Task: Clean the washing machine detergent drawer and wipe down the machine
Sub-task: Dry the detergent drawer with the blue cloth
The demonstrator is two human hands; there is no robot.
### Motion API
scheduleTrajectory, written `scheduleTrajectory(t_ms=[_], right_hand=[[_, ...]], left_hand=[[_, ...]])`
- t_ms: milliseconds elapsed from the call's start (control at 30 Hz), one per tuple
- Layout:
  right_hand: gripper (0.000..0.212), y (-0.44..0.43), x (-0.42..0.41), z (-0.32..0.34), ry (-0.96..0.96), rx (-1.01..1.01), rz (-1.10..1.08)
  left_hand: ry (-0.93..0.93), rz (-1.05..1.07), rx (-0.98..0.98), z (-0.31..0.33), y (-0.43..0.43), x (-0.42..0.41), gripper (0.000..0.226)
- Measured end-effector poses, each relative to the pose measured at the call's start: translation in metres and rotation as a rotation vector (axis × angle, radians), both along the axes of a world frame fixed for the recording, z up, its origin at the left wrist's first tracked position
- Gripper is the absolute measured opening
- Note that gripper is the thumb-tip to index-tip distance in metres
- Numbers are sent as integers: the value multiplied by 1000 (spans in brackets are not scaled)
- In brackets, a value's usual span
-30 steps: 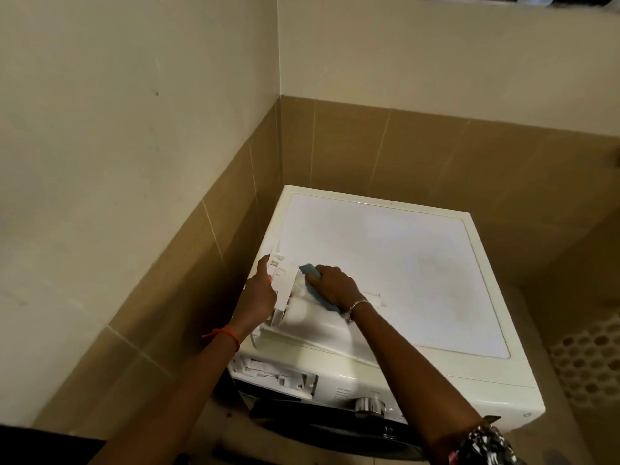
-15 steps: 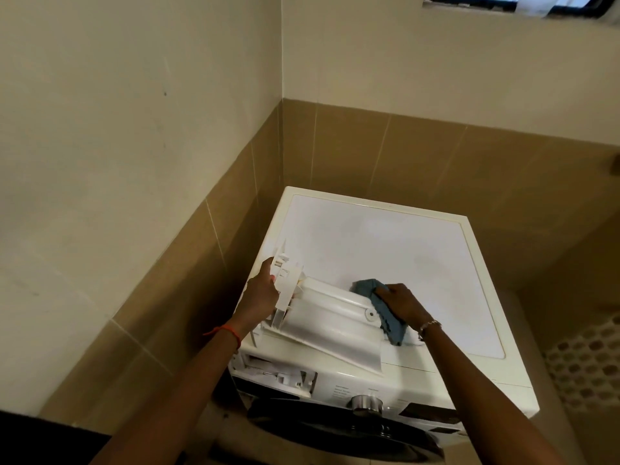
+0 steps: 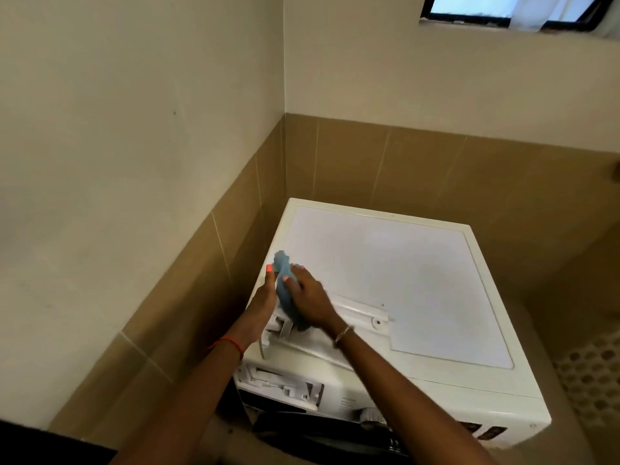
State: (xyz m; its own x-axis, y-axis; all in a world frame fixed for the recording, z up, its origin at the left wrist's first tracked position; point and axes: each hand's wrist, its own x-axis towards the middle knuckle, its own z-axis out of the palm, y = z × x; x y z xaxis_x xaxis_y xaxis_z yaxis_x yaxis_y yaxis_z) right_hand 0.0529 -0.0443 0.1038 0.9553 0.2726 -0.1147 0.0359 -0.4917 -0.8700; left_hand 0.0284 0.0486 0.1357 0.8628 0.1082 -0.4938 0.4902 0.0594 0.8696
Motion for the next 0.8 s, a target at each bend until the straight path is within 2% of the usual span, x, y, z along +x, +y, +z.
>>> scheduleTrajectory(t_ms=[33,100,233,333,467,567,667,800], right_hand=[[47,10,-8,-7,-112,-55,41],[54,17,-18,-16,-241,-77,22],[57,9,-39,-24,-365,-81,42],[58,0,-56,-36,-432,-169,111],[60,-20,-55,-46,-609,-364,213],[60,-41,-55,-50,-656,-460,274],[56,-74,-62,-59,-729,-550,290],[47,-111,-68,-59,-720,-524,158]], left_hand=[[50,37,-74,0,1,3,61],[102,65,-81,-3,2,5,63],[27,37,-3,-11,0,4,62],[30,32,23,-10,2,5,59],[-48,-88,12,-18,11,-4,54],[-55,-74,32,-16,11,-5,53],[-103,-155,136,-16,10,-7,52],[-77,-192,160,-19,10,-6,52]])
